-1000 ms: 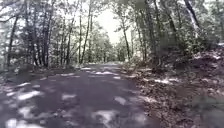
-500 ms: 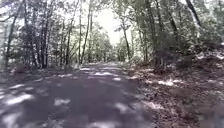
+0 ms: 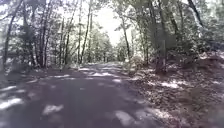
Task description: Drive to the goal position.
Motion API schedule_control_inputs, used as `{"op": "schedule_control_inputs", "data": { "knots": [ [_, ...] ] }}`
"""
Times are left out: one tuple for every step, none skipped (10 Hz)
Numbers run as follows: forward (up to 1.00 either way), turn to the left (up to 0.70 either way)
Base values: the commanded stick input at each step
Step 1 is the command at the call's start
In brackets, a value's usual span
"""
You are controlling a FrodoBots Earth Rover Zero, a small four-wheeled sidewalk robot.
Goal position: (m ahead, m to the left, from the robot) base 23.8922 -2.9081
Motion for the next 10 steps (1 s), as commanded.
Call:
{"op": "schedule_control_inputs", "data": {
  "knots": [
    [0.45,0.0],
    [0.45,0.0],
    [0.45,0.0],
    [0.45,0.0],
    [0.45,0.0],
    [0.45,0.0],
    [0.45,0.0],
    [0.45,0.0],
    [0.45,0.0],
    [0.45,0.0]
  ]
}}
